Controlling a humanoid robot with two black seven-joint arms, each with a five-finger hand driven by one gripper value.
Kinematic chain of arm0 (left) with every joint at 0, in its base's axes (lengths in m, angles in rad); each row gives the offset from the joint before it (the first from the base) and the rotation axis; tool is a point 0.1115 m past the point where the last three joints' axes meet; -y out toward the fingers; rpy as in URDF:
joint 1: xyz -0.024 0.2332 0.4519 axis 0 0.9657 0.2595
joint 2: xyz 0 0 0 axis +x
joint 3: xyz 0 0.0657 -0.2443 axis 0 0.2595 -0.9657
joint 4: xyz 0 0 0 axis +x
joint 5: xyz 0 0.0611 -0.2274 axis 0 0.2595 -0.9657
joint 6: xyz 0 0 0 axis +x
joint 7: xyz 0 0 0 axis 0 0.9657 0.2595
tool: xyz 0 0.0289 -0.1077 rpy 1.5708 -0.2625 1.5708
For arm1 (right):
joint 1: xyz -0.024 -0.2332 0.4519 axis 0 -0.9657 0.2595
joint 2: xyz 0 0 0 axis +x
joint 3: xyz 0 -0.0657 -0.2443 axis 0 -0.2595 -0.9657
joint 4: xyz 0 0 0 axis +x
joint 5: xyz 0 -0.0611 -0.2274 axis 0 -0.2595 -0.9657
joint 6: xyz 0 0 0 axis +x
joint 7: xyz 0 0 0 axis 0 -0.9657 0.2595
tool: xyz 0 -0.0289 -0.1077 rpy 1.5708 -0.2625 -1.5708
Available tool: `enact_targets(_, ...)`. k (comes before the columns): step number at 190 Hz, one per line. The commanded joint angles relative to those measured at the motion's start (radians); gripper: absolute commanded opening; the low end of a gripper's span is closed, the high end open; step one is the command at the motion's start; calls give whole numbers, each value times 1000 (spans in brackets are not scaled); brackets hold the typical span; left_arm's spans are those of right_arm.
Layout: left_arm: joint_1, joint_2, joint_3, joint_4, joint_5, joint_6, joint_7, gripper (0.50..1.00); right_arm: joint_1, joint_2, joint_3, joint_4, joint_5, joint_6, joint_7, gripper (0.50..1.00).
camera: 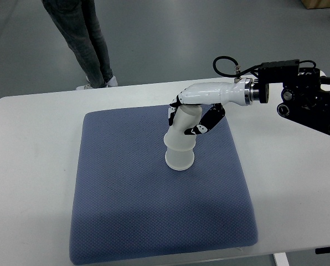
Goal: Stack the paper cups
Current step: 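Lower the held cup onto the cup on the pad, then open the right hand's fingers to release the stacked cup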
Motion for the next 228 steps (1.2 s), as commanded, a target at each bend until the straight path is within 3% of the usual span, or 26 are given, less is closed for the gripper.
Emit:
enact_targets(1, 0, 0, 1, 1, 0, 1, 0, 1000, -5, 0, 1, -8, -10, -12, 0, 500)
enact_targets(27, 0, 0, -1, 0, 0, -1, 0, 1000, -7, 0, 1, -9, -8, -20, 1, 504)
enact_targets(30, 0, 0, -1, 1, 0, -1, 0, 1000, -7, 0, 1, -9, -5, -18, 1, 549)
enact_targets(55, 0, 0, -1, 1, 0, -1, 0, 1000, -7, 3, 1, -9, 3, -14, 3, 739)
enact_targets(81, 0, 0, -1, 0, 0, -1, 0, 1000, -8, 20, 1, -9, 4, -6, 4, 850)
enact_targets(195, 0, 0, 1, 0, 0, -1, 0, 1000, -2, 11, 1, -11, 3, -4, 3, 862)
enact_targets(206, 0, 0, -1, 0, 0, 1, 0, 1000, -2, 5, 6, -12, 6, -3, 1, 905)
enact_targets(228, 0, 0, -1, 0, 0, 1, 0, 1000, 2, -11, 17, -18, 7, -4, 3, 905)
